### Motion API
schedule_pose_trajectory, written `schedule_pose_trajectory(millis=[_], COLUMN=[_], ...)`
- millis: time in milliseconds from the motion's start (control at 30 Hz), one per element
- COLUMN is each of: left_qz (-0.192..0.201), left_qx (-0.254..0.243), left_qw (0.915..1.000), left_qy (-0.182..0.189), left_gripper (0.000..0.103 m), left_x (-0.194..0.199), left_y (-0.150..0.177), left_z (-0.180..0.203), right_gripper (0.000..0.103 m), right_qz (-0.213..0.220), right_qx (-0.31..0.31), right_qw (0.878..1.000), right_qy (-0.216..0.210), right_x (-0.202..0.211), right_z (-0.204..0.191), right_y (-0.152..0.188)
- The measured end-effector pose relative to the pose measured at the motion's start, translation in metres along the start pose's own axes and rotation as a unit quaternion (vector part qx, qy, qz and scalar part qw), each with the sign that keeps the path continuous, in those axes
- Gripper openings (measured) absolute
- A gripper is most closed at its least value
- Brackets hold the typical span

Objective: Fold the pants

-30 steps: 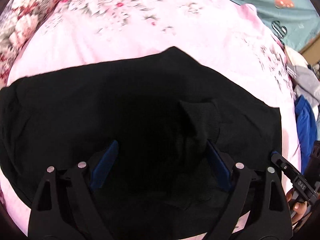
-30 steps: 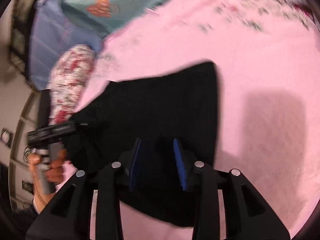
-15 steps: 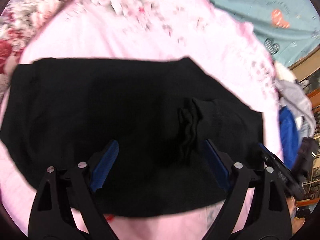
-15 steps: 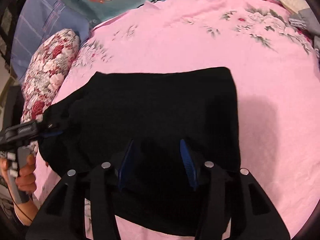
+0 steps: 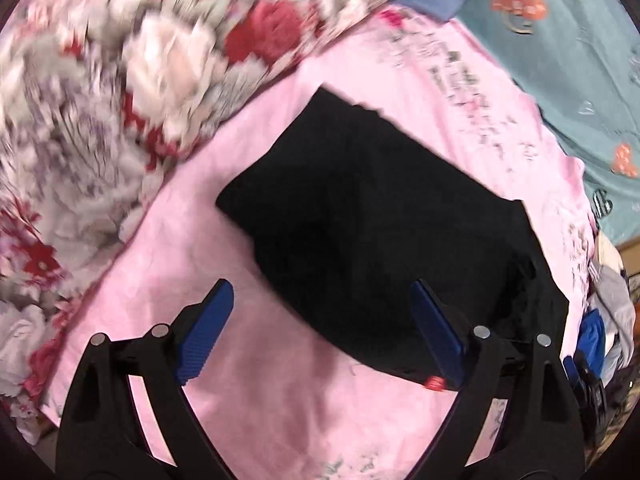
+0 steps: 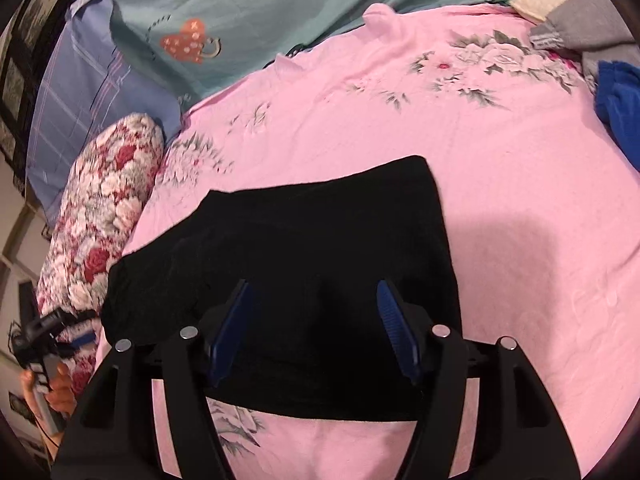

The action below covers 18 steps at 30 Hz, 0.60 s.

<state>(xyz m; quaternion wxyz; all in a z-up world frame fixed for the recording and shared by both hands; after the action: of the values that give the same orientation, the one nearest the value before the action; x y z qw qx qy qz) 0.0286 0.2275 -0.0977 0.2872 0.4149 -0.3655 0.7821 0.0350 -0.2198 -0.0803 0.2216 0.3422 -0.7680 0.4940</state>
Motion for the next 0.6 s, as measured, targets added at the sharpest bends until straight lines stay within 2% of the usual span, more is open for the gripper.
schedule_pose_trajectory(millis=[133, 233, 300, 367, 400, 433, 467, 533, 600], left_qz=[-0.032, -0.030, -0.044, -0.042, -0.038, -0.031, -0.032, -0.026, -0.005], left_qx=[0.021, 0.002, -0.022, -0.031, -0.035, -0.048, -0.055, -0.060, -0.085], left_qw=[0.9990, 0.9995, 0.9987, 0.9986, 0.9985, 0.9970, 0.9963, 0.9968, 0.9958], left_qy=[0.022, 0.004, 0.015, -0.004, -0.019, -0.053, -0.059, -0.046, -0.033], left_gripper=[0.086, 0.085, 0.085, 0.082, 0.066, 0.049, 0.046, 0.026, 0.022], left_x=[-0.018, -0.025, -0.033, -0.042, -0.045, -0.045, -0.044, -0.035, -0.018], left_y=[-0.002, -0.009, -0.015, -0.022, -0.024, -0.025, -0.025, -0.024, -0.023], left_z=[-0.006, 0.001, 0.014, 0.023, 0.026, 0.031, 0.034, 0.041, 0.055], right_gripper=[0.066, 0.066, 0.066, 0.066, 0.066, 0.066, 0.066, 0.066, 0.066], right_qz=[0.000, 0.003, 0.006, 0.004, -0.001, -0.003, -0.003, 0.002, 0.008], right_qx=[0.012, 0.019, 0.017, 0.014, 0.012, 0.010, 0.008, 0.006, 0.005], right_qw=[1.000, 1.000, 1.000, 1.000, 1.000, 1.000, 1.000, 1.000, 1.000], right_qy=[-0.007, -0.009, -0.011, -0.018, -0.022, -0.024, -0.027, -0.030, -0.029], right_x=[0.000, -0.002, -0.004, -0.006, -0.007, -0.008, -0.007, -0.004, 0.001], right_z=[-0.008, -0.012, -0.012, -0.012, -0.012, -0.012, -0.011, -0.009, -0.004], right_y=[0.002, 0.003, 0.003, 0.005, 0.006, 0.007, 0.007, 0.008, 0.008])
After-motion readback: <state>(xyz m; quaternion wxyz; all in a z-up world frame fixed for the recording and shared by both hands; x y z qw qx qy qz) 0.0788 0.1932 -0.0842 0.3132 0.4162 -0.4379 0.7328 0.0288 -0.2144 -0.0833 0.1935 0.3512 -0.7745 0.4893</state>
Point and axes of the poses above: each gripper's, at about its wrist camera, not at the fingertips, and x roughly against the way its jaws point, z to its right, y to its underside, the point moved 2 cm from there along -x, roughly the way its jaws point, and after that the axes turned 3 degrees about y, right-handed, at the moved point
